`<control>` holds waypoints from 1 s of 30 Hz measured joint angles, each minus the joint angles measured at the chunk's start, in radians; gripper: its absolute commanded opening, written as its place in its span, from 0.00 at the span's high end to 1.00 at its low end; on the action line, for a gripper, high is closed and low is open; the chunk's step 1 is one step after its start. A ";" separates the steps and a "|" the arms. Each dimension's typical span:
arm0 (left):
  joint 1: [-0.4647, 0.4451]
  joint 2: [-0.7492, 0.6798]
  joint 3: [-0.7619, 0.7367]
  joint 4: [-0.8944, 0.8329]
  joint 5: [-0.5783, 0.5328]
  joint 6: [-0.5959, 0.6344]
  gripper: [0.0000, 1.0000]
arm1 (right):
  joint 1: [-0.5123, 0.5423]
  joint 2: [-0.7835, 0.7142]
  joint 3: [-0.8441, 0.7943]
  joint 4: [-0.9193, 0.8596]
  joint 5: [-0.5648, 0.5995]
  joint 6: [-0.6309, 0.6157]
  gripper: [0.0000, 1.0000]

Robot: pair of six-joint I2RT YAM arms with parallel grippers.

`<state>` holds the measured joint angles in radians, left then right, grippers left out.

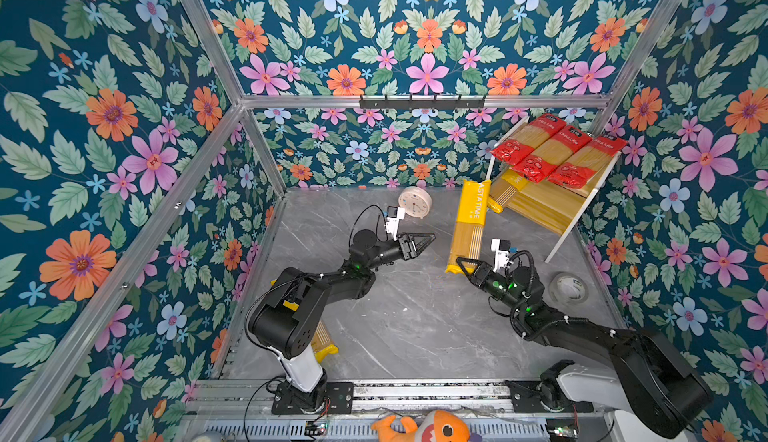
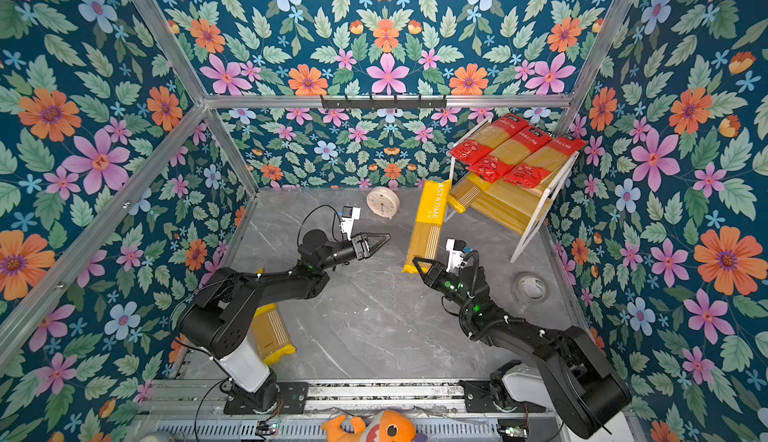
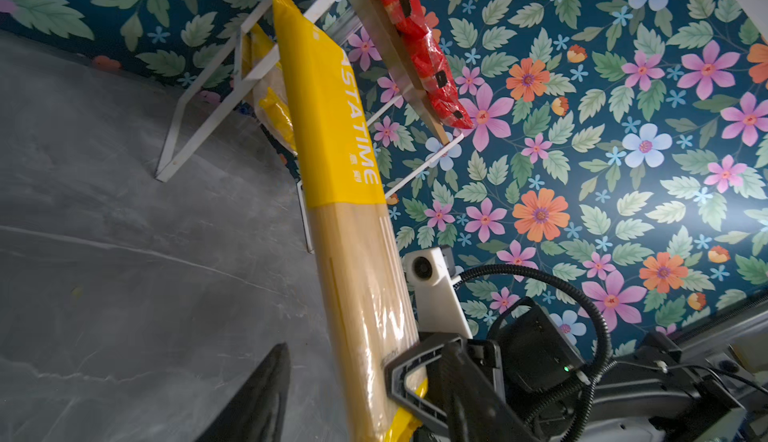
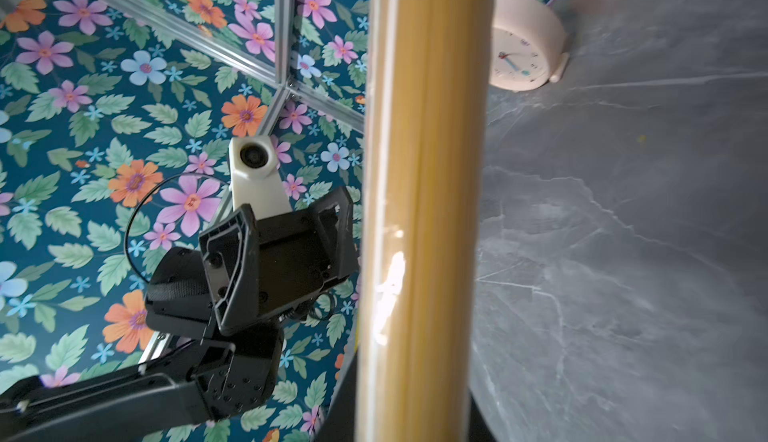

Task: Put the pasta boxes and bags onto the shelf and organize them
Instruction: 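Carry the yellow pack with the right gripper onto the lower shelf tier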

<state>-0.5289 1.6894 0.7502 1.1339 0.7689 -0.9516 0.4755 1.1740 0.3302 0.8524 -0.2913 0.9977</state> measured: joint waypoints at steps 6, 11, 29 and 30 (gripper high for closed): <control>-0.001 -0.037 -0.074 -0.035 -0.011 0.041 0.39 | -0.103 -0.162 0.034 -0.210 0.019 -0.034 1.00; 0.001 -0.039 -0.106 -0.035 -0.017 0.046 0.39 | -0.196 -0.222 0.066 -0.356 0.052 -0.040 1.00; -0.001 -0.044 -0.114 -0.043 -0.038 0.067 0.39 | -0.481 0.018 0.303 -0.416 -0.073 -0.084 1.00; -0.002 -0.044 -0.114 -0.043 -0.038 0.067 0.39 | -0.493 0.039 0.319 -0.426 -0.076 -0.084 1.00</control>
<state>-0.5304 1.6451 0.6357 1.0904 0.7311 -0.8845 -0.0174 1.2129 0.6487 0.4267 -0.3668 0.9138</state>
